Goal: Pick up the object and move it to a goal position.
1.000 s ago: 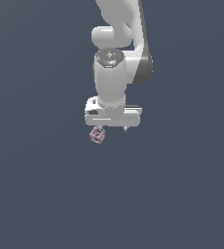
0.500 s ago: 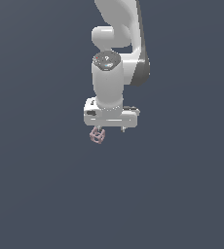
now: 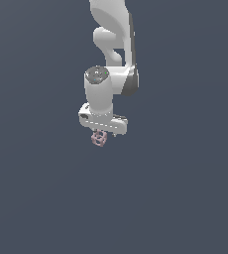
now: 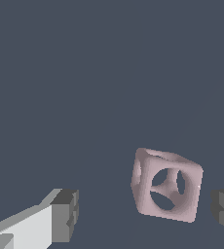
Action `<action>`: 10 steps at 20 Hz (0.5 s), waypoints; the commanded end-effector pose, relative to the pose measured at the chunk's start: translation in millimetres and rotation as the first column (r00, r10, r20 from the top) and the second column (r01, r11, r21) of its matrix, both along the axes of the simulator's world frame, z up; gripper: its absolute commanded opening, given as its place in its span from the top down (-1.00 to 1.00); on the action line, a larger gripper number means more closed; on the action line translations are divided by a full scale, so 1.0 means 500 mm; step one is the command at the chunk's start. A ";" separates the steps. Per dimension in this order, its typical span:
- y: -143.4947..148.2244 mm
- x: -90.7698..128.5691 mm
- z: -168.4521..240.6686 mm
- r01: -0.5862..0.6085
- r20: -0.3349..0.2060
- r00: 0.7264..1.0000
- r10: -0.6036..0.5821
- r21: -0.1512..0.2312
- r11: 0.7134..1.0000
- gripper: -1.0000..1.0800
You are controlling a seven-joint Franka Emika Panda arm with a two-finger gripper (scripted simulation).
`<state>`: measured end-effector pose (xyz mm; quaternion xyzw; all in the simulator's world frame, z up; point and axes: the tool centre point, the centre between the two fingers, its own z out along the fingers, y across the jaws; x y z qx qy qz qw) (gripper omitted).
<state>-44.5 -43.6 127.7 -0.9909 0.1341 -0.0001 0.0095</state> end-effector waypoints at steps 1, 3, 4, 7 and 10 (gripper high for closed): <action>-0.023 -0.022 -0.027 0.056 -0.001 0.998 -0.056 -0.006 0.998 -0.92; -0.038 -0.037 -0.044 0.092 -0.002 0.996 -0.092 -0.010 0.996 -0.92; -0.044 -0.043 -0.051 0.107 -0.002 0.994 -0.107 -0.012 0.994 -0.92; -0.058 -0.058 -0.066 0.141 -0.003 0.990 -0.141 -0.016 0.990 -0.92; -0.066 -0.067 -0.075 0.159 -0.003 0.987 -0.159 -0.018 0.987 -0.92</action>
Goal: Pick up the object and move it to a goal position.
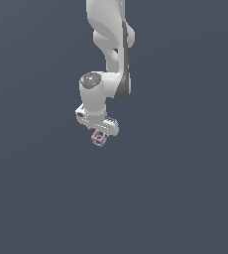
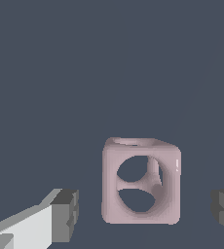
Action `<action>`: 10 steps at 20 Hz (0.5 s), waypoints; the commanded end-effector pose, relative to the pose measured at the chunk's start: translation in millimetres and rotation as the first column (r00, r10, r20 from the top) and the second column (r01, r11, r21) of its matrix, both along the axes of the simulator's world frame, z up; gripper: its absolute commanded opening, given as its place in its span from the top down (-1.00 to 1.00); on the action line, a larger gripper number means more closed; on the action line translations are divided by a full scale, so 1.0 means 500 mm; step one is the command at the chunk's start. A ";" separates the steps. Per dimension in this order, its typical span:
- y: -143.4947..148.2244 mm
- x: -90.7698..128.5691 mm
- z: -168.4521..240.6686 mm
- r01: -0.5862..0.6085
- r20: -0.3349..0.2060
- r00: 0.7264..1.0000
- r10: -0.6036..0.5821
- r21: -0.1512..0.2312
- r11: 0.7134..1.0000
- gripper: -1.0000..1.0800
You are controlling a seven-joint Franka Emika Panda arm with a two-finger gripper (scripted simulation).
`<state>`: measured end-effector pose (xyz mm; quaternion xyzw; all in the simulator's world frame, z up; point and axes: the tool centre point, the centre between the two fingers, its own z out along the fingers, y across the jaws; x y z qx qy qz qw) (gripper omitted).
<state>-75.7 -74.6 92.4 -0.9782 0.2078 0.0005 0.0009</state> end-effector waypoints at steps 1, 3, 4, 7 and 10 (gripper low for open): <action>-0.005 -0.005 -0.005 0.013 0.001 1.000 -0.013 -0.002 1.000 -0.92; -0.004 -0.004 -0.004 0.009 0.000 1.000 -0.009 -0.001 1.000 -0.92; -0.004 -0.004 -0.005 0.009 0.000 1.000 -0.009 -0.001 1.000 -0.92; -0.004 -0.005 -0.015 0.010 0.000 1.000 -0.010 -0.001 1.000 -0.92; -0.004 -0.006 -0.037 0.011 0.000 1.000 -0.011 -0.002 1.000 -0.92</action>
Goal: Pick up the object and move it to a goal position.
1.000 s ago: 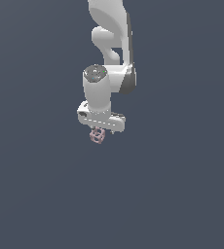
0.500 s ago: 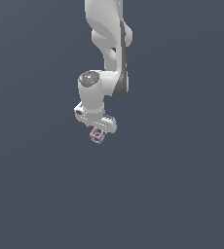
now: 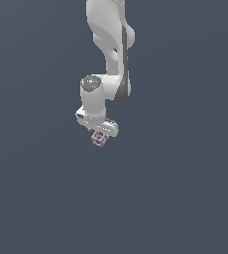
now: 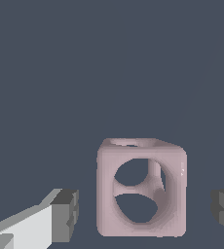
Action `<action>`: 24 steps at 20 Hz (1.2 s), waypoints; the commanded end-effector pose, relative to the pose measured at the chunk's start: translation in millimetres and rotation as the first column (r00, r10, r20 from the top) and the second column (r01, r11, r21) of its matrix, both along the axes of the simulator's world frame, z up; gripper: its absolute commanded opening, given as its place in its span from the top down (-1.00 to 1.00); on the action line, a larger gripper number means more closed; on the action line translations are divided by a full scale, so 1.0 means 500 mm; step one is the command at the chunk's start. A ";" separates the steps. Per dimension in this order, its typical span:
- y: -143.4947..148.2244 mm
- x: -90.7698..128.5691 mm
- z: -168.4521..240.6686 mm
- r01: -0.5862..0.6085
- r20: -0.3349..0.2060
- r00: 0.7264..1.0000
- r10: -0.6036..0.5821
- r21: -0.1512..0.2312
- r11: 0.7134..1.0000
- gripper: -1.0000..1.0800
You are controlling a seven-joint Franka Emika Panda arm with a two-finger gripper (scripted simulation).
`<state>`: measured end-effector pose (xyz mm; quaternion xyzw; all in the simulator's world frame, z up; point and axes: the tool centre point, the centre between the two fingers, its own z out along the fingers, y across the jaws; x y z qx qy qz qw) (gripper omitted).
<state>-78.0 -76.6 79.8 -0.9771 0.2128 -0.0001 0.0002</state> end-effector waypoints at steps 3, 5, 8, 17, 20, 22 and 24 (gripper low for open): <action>-0.001 -0.003 -0.043 0.002 -0.001 1.000 -0.002 0.000 1.000 -0.92; -0.001 -0.003 -0.060 0.003 -0.001 1.000 -0.003 -0.001 1.000 -0.92; -0.001 -0.003 -0.076 0.004 0.000 1.000 -0.004 0.000 1.000 -0.92; -0.001 -0.002 -0.081 0.004 0.000 1.000 -0.004 0.000 1.000 1.00; -0.001 -0.002 -0.081 0.004 0.000 1.000 -0.004 0.000 1.000 1.00; -0.001 -0.002 -0.079 0.004 0.001 1.000 -0.004 0.000 1.000 1.00; 0.002 -0.001 -0.076 0.004 0.001 1.000 -0.004 0.000 1.000 1.00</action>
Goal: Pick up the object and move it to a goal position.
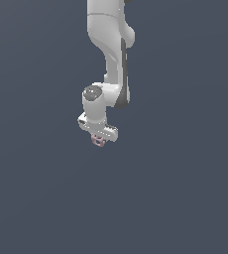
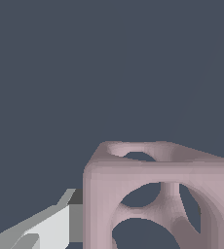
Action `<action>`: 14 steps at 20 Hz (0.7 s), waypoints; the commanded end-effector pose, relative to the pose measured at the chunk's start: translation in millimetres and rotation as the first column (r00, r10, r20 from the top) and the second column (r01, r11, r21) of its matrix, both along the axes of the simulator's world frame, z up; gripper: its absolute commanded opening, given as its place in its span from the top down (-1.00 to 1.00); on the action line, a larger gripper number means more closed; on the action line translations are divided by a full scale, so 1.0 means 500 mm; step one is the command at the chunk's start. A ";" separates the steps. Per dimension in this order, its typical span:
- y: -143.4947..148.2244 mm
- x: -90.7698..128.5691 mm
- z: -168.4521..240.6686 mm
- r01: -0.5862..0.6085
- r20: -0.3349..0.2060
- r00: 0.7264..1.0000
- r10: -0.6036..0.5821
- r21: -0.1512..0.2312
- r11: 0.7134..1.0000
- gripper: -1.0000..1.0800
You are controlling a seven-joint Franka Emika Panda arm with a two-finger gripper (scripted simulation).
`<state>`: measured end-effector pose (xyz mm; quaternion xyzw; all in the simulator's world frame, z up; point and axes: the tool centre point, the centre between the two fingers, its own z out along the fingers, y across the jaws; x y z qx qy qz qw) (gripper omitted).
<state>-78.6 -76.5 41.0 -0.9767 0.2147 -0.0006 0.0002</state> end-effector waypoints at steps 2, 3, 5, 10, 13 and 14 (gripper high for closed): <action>0.008 0.003 0.008 0.000 0.000 1.000 0.000 0.000 1.000 1.00; 0.013 0.006 0.013 0.000 0.000 1.000 0.000 0.000 1.000 1.00; 0.027 0.011 0.026 0.000 0.000 1.000 0.000 0.000 1.000 1.00; 0.077 0.032 0.077 0.000 0.000 1.000 0.000 0.000 1.000 1.00; 0.118 0.050 0.118 0.000 0.000 1.000 0.000 -0.001 1.000 1.00; 0.133 0.056 0.134 0.000 0.000 1.000 0.000 -0.001 1.000 1.00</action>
